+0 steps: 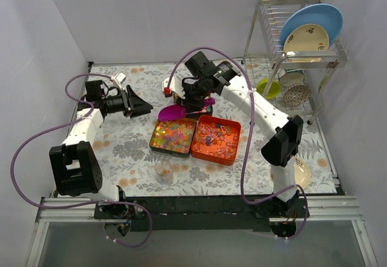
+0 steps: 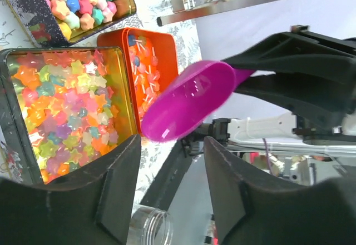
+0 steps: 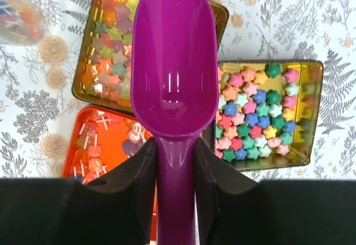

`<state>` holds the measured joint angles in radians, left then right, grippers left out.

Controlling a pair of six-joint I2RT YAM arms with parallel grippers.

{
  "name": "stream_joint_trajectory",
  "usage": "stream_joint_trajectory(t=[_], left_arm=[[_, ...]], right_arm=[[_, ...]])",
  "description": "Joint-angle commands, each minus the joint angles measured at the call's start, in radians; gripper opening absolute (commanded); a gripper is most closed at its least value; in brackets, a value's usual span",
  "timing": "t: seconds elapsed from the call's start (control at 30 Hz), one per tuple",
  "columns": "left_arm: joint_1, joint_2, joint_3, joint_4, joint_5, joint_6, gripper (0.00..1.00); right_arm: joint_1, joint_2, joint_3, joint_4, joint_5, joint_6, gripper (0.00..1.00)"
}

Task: Pack the candies
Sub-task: Adjust the spatula.

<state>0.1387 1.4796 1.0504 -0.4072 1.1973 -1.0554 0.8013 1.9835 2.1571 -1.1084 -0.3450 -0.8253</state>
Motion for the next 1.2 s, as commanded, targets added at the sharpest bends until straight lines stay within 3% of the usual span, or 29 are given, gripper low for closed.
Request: stream_joint_trajectory(t=[0.0, 0.33, 0.43, 0.6, 0.9, 1.03, 1.07, 1.17], left_arm=[[0.013, 0.016, -0.033, 0.054, 0.097, -0.081, 0.54], [-0.017, 0.053, -0.044, 0.113, 0.110, -0.127, 0.53], [-0.024, 0.067, -0.046, 0.157, 0.130, -0.173, 0.48], [-0.025, 0.090, -0.061, 0.237, 0.168, -0.245, 0.31], [-0.028, 0.110, -0.115, 0.369, 0.225, -0.376, 0.15], [-0.027, 0.130, -0.116, 0.459, 0.237, -0.430, 0.00], [-0.028, 0.131, -0.115, 0.468, 0.239, -0.431, 0.00], [-0.027, 0.148, -0.098, 0.475, 0.248, -0.436, 0.00]], right_arm=[[-0.017, -0.081, -0.039, 0.082, -0.048, -0.026, 0.01], [-0.025, -0.075, -0.036, 0.139, -0.107, 0.015, 0.01], [-0.025, -0.055, -0.016, 0.139, -0.130, 0.037, 0.01], [-0.014, -0.038, -0.002, 0.145, -0.149, 0.043, 0.01], [-0.007, -0.003, 0.014, 0.165, -0.158, 0.048, 0.01], [-0.007, 0.006, -0.002, 0.150, -0.181, 0.035, 0.01], [-0.005, 0.005, -0.011, 0.147, -0.183, 0.035, 0.04], [-0.008, 0.005, -0.043, 0.153, -0.158, 0.070, 0.32]])
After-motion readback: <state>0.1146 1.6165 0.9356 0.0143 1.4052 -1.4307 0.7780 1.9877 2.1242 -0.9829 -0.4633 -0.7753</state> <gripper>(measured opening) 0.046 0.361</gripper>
